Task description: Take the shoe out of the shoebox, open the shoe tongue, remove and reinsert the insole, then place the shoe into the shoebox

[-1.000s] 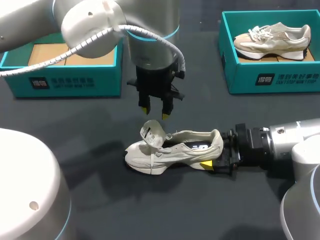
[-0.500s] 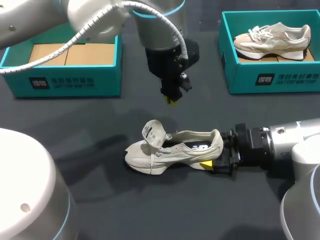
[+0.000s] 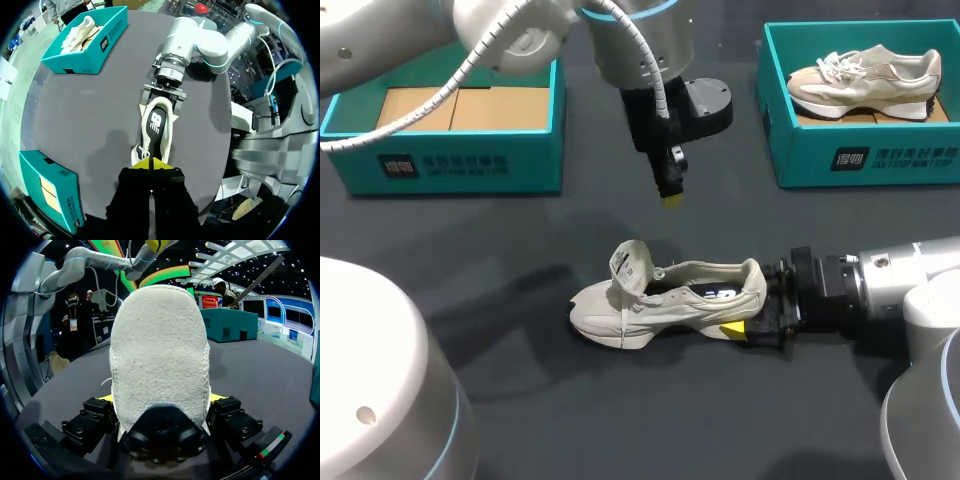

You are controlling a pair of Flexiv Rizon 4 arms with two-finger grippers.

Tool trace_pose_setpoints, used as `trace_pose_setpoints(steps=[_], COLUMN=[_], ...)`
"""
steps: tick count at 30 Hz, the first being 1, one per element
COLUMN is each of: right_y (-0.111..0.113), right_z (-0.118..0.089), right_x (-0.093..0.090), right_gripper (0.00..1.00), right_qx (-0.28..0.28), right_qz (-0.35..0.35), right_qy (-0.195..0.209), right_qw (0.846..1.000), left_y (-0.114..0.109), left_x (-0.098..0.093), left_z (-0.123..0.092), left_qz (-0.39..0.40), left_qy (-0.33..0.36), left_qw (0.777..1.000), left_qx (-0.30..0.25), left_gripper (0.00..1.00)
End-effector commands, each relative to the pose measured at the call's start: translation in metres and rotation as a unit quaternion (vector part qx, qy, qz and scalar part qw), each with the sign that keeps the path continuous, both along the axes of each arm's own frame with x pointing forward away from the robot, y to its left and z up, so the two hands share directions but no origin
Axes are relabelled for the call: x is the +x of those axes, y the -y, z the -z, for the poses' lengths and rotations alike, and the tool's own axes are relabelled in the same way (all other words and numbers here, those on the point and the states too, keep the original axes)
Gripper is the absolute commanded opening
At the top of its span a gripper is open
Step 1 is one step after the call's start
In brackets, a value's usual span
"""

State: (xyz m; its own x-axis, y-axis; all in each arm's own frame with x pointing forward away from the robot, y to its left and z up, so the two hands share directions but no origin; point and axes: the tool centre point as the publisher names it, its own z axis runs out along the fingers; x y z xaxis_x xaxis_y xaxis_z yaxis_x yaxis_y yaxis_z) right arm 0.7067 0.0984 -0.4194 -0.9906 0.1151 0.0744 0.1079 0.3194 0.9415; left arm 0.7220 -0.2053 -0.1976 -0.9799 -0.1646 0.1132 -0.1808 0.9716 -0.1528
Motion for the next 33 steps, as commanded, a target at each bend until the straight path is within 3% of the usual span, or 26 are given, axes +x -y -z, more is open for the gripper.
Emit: trace_pose_setpoints(steps=[1,12,24,30,33], right_y=[-0.001,-0.001,-0.001,-0.001,-0.001], right_z=[0.001,0.001,0.001,0.001,0.001], right_x=[0.002,0.002,0.002,0.002,0.002], right_gripper=[0.0,0.0,0.0,0.0,0.0], right_qx=[-0.002,-0.002,-0.002,-0.002,-0.002], right_qz=[0.0,0.0,0.0,0.0,0.0], right_qy=[-0.001,-0.001,-0.001,-0.001,-0.001], right_qw=[1.0,1.0,1.0,1.0,1.0], left_y=[-0.003,0.026,0.027,0.047,0.047], left_x=[0.002,-0.011,-0.012,-0.015,-0.014], left_z=[0.001,0.043,0.045,0.081,0.088], left_qz=[0.005,0.095,0.1,0.108,0.109], left_qy=[-0.001,0.001,0.003,-0.005,-0.015], left_qw=[1.0,0.996,0.995,0.994,0.994], left_qx=[-0.003,0.003,0.002,0.022,0.023], left_gripper=[0.0,0.0,0.0,0.0,0.0])
